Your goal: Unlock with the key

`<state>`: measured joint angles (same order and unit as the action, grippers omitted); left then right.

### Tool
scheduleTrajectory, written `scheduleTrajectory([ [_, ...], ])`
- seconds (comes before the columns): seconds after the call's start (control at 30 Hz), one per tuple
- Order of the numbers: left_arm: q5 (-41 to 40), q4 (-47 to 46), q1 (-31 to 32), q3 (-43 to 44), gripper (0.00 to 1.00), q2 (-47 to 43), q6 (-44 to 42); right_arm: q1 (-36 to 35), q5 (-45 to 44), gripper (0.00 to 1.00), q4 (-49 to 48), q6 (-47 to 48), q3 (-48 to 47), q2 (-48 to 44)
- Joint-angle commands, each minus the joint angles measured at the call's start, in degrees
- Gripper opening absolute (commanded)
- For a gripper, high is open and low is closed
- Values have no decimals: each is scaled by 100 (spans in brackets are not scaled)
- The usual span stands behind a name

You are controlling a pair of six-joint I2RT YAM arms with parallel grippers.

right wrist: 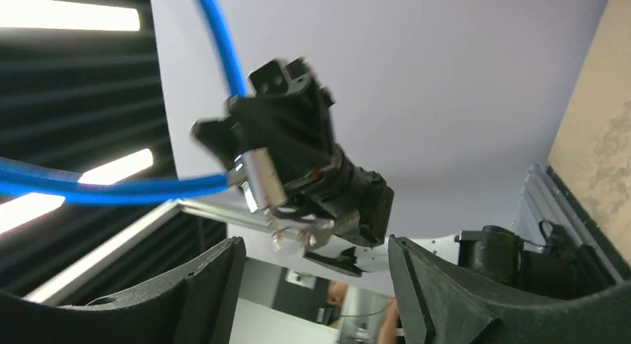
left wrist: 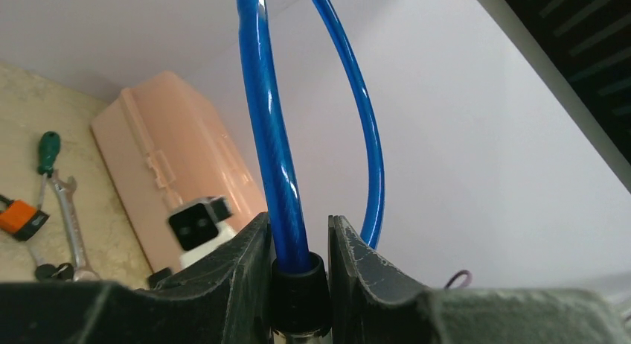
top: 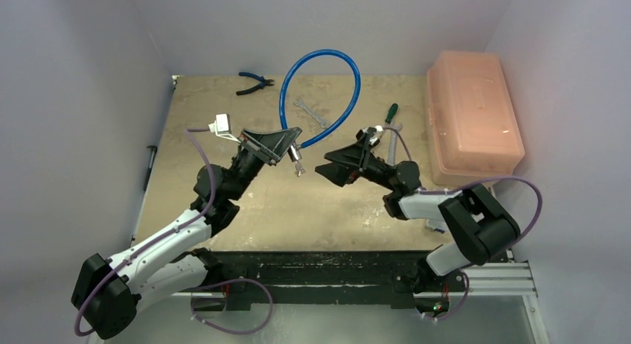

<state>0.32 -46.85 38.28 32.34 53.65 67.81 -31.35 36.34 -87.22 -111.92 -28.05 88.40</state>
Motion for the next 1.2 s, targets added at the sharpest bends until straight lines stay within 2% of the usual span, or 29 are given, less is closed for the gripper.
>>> scheduleTrajectory([
  [0.0,-269,125,-1,96,0,-202,-155,59,374,78,-721,1323,183,-818],
  [0.07,-320,301,-5,119,0,-229,-178,65,389,79,421,2090,146,-1319],
  [0.13,-330,415,-1,134,0,-232,-175,62,194,81,1993,3034,-17,-2083],
  [0.2,-322,458,-4,105,0,-240,-166,61,-201,84,4056,4105,-275,-2677],
  [0.23,-325,462,-2,87,0,-246,-156,64,-419,86,4701,4522,-410,-2912],
  [0.33,-350,553,-1,49,0,-254,-139,63,-835,88,5718,5046,-641,-3302],
  [0.67,-254,680,1,-46,0,-197,-94,-29,-1594,89,6749,5187,-806,-3793],
  [1.17,-138,606,4,-292,0,-134,70,-538,-1936,86,6095,4977,-1115,-3250],
])
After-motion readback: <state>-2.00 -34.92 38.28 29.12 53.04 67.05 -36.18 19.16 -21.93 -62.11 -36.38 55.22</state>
